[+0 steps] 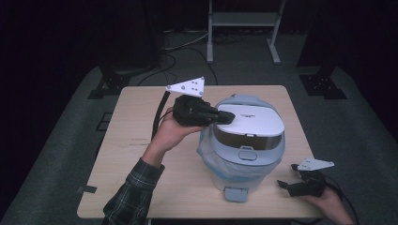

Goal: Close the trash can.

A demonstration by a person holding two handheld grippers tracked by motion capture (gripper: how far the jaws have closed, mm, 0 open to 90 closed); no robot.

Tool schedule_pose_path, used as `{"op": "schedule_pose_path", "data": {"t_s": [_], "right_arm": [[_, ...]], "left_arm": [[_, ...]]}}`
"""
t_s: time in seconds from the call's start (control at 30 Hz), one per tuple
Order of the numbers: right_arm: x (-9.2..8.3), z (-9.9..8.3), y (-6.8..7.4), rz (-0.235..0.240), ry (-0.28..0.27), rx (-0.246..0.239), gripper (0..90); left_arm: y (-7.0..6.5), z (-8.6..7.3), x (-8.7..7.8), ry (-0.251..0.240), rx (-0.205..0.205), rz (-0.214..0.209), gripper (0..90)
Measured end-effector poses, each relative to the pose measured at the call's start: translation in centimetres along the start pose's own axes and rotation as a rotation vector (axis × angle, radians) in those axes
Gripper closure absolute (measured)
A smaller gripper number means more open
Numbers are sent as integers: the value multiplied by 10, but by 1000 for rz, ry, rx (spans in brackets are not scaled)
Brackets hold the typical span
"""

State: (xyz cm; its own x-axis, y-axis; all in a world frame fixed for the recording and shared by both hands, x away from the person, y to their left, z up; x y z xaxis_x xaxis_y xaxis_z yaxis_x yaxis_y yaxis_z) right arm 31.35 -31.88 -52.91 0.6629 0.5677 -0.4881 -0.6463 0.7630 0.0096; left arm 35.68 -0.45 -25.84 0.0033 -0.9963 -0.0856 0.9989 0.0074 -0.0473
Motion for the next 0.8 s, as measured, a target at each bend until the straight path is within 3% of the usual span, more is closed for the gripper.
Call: {"op": "schedule_pose_path", "data": {"t_s": [0.4, 0.8], "right_arm": [[0, 0, 0, 0, 0, -1, 88], [0, 0, 0, 0, 0, -1, 88]], "left_arm": [[-15, -5, 22, 63, 13, -45, 891], [-24, -16, 34, 141, 30, -53, 892]]}}
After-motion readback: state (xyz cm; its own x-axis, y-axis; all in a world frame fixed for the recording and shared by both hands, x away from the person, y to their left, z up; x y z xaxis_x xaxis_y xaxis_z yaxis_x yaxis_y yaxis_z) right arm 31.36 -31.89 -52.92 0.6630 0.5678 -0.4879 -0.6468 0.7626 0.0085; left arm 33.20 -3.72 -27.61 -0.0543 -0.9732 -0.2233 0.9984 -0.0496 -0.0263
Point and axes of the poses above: each handheld gripper's, and its own axes: x roughly forward along the jaws, z roughly out of its top, y roughly to its left, the point moved 6 cm from there along x, roughly forward along the jaws, and after that the axes turned 14 degrees about -y, right-handed, at the moved point
